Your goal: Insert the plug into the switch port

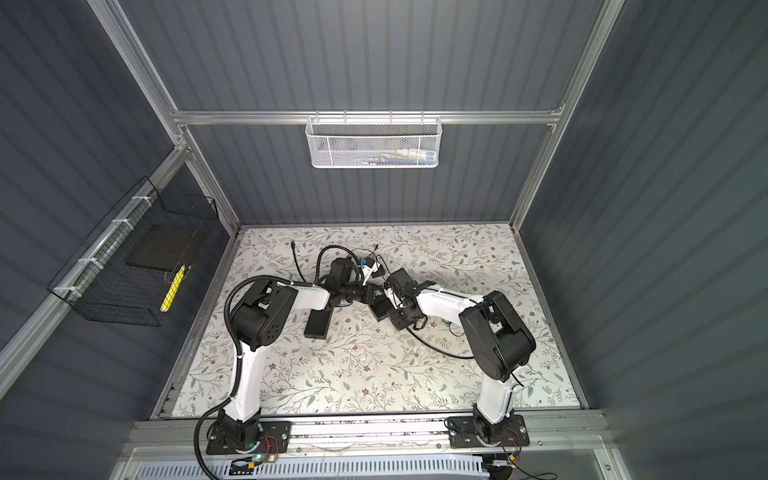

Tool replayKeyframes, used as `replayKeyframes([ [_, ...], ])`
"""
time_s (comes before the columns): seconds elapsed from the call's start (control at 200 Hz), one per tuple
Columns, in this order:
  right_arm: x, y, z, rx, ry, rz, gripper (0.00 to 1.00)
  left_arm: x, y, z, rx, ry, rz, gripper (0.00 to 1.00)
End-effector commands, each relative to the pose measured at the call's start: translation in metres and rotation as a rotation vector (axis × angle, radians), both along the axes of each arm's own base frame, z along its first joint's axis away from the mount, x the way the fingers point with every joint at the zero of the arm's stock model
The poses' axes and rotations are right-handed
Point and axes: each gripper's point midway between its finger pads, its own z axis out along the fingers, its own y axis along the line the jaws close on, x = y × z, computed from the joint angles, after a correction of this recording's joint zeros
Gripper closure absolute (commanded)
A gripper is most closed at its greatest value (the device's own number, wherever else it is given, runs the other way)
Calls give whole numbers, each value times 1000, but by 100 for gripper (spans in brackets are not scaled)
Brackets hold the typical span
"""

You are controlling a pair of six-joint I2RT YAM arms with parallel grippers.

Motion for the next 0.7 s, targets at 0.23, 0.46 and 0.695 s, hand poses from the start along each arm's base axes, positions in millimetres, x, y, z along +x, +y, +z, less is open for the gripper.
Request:
replayKeyframes([
  [0.23, 29, 9, 58, 127, -244, -10, 68, -97, 18, -63, 218, 360, -116, 72],
  [0.46, -8, -21, 66, 151, -218, -129, 64, -92, 19, -54, 234, 322, -109, 70],
  [0.695, -41, -121, 74, 155, -279, -624, 54, -82, 13, -47, 218, 289, -98, 69],
])
